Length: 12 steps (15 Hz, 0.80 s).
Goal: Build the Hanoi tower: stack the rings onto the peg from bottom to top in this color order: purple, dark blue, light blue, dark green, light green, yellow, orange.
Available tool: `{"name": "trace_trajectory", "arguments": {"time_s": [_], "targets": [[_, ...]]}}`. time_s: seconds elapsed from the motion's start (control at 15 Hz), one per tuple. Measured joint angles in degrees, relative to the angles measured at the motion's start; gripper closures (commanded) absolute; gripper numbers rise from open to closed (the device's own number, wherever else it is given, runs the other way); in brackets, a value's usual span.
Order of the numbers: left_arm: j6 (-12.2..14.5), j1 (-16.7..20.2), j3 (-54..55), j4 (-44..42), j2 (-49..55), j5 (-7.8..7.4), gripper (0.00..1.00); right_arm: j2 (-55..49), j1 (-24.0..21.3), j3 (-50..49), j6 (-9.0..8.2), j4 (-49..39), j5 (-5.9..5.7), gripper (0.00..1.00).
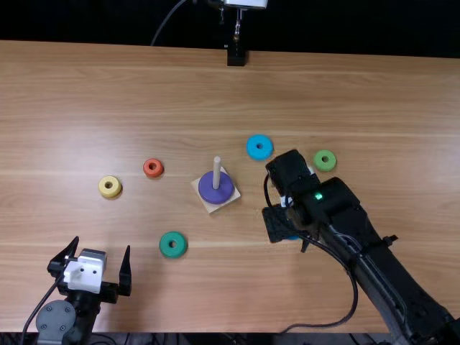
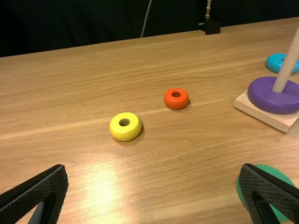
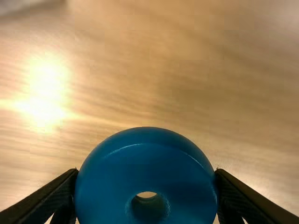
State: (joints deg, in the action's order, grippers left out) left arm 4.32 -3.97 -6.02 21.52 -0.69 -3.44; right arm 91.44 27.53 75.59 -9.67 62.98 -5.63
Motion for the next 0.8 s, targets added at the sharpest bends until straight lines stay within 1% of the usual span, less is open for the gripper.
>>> {"name": "trace_trajectory", "arguments": {"time_s": [0.13,0.47,0.6,0.8], "targets": [[0.0,0.0,0.0,0.0,0.0,0.0,0.0,0.8,1.4,7.7,0.37,2.6,-0.02,1.0],[0.0,0.0,0.0,0.0,0.0,0.0,0.0,11.4,5.7,25.6,1.27,10.1,0.04,1.0],[0.0,0.0,0.0,0.0,0.0,0.0,0.0,15.1,6.0,32.9,1.64,11.6,0.04,1.0],[0.0,0.0,0.0,0.0,0.0,0.02,0.0,18.3,6.6,39.8,1.75,13.5,0.04,1.0]]}}
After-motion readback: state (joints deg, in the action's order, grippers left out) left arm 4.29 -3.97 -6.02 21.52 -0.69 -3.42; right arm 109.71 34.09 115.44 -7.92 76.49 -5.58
